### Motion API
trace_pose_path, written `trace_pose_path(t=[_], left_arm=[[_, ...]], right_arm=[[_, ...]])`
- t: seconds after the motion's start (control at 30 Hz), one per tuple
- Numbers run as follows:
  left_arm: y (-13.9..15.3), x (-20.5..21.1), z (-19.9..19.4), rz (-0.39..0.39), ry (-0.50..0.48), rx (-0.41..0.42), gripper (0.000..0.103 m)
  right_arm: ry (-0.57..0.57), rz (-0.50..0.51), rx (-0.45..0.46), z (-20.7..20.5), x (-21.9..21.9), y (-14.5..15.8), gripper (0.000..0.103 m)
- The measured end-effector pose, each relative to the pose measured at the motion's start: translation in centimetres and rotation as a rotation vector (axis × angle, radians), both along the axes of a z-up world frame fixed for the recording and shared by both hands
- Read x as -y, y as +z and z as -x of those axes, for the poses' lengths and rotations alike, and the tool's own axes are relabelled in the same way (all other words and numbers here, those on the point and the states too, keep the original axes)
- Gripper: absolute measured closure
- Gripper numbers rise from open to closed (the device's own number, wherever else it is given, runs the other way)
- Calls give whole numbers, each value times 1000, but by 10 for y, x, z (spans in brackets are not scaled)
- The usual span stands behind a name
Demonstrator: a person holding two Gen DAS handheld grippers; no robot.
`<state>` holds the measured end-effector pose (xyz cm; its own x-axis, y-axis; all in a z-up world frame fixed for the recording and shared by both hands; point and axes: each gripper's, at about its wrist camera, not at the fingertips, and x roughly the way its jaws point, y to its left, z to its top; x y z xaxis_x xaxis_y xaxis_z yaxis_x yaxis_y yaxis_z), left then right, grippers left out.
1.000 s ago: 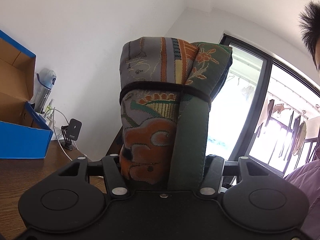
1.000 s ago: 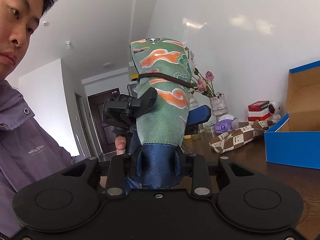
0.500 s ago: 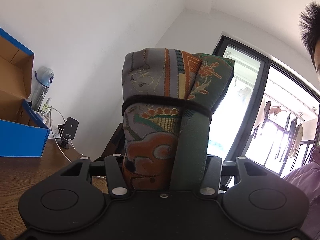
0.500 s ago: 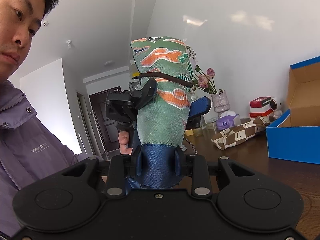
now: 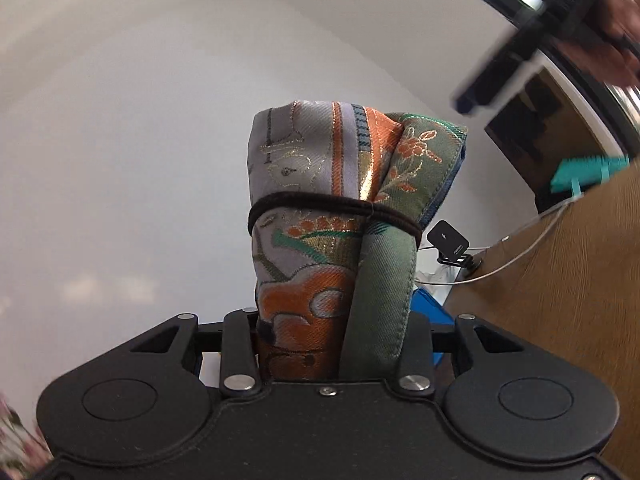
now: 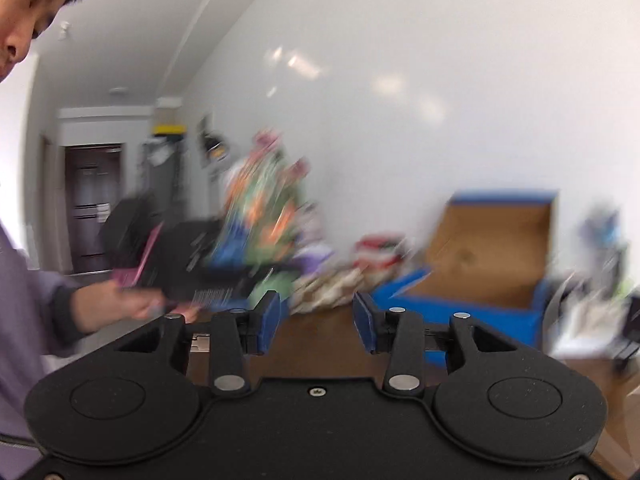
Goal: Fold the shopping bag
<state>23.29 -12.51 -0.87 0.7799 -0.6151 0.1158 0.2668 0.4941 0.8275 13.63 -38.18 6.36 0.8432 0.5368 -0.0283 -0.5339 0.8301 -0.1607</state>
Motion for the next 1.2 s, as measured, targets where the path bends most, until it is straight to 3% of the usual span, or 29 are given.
trace_pose_path(t=[0.03,0.1,0.13,0.17,0.33,0.4,0.5,0.63,0.73,0.83,0.97,1.0,1.03,1.2], left_arm=[[-17,0,4,-146,-30,121,66],[-36,-3,6,-304,-68,248,66],[-42,-6,7,-351,-92,288,66],[-46,-9,8,-392,-115,324,66],[-47,-17,12,-559,-231,350,66],[-43,-16,10,-612,-256,300,66],[-35,-10,3,-643,-246,171,66],[-27,6,-8,-651,-195,9,66],[-21,15,-14,-656,-178,-55,67],[-16,20,-24,-656,-159,-115,68],[-15,22,-29,-660,-159,-140,69],[-16,23,-29,-669,-162,-131,69],[-18,23,-29,-681,-161,-118,69],[-25,27,-25,-718,-162,-69,69]], right_arm=[[-7,93,49,6,-10,7,59],[27,298,135,16,-33,22,60],[69,410,171,21,-47,30,61],[90,450,182,22,-52,33,62],[305,839,184,15,-98,32,65],[383,940,173,15,-116,23,65],[457,1058,182,18,-139,7,65],[414,1237,300,25,-154,-28,66],[386,1363,382,27,-162,-54,66],[342,1513,521,30,-162,-81,67],[308,1656,709,29,-155,-110,70],[317,1663,708,25,-153,-112,76],[326,1669,706,20,-152,-113,89],[353,1626,644,16,-154,-111,95]])
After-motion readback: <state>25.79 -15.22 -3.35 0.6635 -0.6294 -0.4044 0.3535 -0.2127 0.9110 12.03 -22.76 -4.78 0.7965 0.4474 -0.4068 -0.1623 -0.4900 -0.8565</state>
